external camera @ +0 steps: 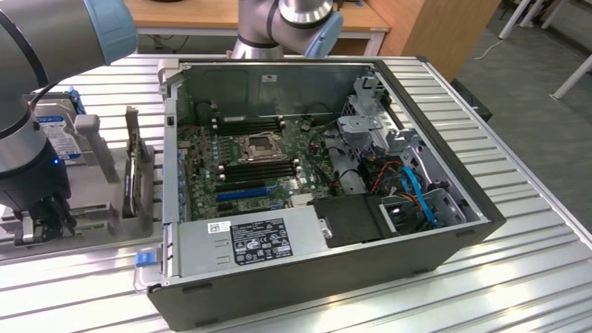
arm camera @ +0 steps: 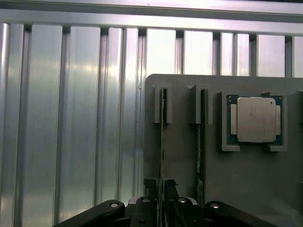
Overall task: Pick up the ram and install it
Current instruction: 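Pick up the ram and move it above insertion slot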
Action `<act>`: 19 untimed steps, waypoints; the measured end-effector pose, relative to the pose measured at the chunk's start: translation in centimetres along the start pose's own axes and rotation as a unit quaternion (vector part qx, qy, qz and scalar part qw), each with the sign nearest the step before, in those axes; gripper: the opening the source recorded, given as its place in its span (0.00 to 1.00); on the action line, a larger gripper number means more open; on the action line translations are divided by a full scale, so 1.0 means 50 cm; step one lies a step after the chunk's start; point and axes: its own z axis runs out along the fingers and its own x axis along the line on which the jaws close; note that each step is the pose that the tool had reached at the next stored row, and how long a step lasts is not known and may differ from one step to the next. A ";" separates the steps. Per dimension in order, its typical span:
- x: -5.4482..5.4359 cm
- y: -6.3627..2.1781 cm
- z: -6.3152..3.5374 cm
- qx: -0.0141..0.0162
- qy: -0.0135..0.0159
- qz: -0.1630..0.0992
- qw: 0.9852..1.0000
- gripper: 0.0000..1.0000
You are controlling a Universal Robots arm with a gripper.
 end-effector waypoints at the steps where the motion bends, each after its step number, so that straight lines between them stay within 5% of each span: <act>1: 0.000 0.000 0.000 0.000 0.000 0.000 1.000 0.21; 16: 0.000 0.000 0.002 0.000 0.000 0.000 1.000 0.21; 19: 0.000 0.000 0.002 0.000 0.000 0.000 1.000 0.13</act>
